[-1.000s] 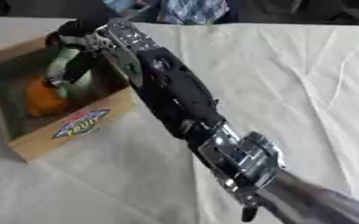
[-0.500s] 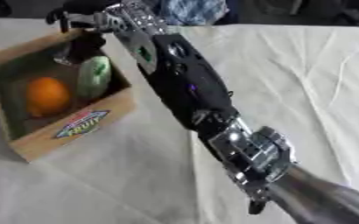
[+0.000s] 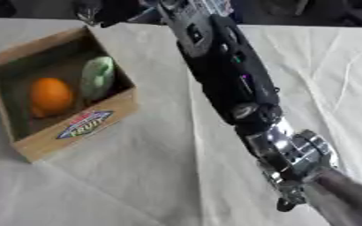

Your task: Pick up objects on the table and place them in the box.

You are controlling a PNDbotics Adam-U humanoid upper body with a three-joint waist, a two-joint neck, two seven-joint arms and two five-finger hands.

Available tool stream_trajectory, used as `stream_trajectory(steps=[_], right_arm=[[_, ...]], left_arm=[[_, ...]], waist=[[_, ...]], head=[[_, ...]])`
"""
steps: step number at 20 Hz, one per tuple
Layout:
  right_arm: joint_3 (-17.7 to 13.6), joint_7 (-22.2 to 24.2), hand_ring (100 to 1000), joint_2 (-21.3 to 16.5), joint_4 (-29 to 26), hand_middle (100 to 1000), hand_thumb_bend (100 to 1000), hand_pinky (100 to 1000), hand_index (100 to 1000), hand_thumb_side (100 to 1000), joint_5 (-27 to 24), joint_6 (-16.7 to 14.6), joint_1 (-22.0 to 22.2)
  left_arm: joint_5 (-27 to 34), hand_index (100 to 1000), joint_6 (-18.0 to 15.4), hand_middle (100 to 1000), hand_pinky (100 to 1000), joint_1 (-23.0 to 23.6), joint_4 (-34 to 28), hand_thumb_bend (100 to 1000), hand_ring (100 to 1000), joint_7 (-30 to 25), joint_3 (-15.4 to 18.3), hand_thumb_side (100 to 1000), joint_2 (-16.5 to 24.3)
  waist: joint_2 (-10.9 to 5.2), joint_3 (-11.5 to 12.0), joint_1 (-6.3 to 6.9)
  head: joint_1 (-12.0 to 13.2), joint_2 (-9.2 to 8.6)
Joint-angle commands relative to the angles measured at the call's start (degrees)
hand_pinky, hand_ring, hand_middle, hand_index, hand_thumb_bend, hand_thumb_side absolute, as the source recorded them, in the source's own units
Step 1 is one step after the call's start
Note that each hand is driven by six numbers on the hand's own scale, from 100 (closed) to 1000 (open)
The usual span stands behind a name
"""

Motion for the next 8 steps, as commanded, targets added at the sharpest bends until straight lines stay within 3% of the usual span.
stream_trajectory(steps=[1,5,8], right_arm=[[-1.2,-0.9,823,-3.6,-5.2,733,100,843,918,701,-3.8,2.3,0.6],[-2.4,-4.0,811,-6.1,-10.9,720,100,841,920,772,-7.8,5.2,4.2],[-3.3,-7.7,794,-7.5,-15.4,706,100,830,917,750,-11.7,7.6,7.1]], left_arm=[[-0.3,697,0.1,1000,625,-0.4,-0.8,250,805,0.1,0.4,999,1.4],[-0.4,697,0.0,1000,625,-0.5,-0.8,250,805,0.2,0.5,999,1.5],[-0.4,697,0.0,1000,624,-0.5,-0.8,250,805,0.3,0.5,999,1.5]], waist=[[-1.05,-0.2,0.42],[-0.89,-0.4,0.56],[-0.75,-0.6,0.62]], head=[[0.6,-0.22],[1.4,-0.09],[2.2,0.12]])
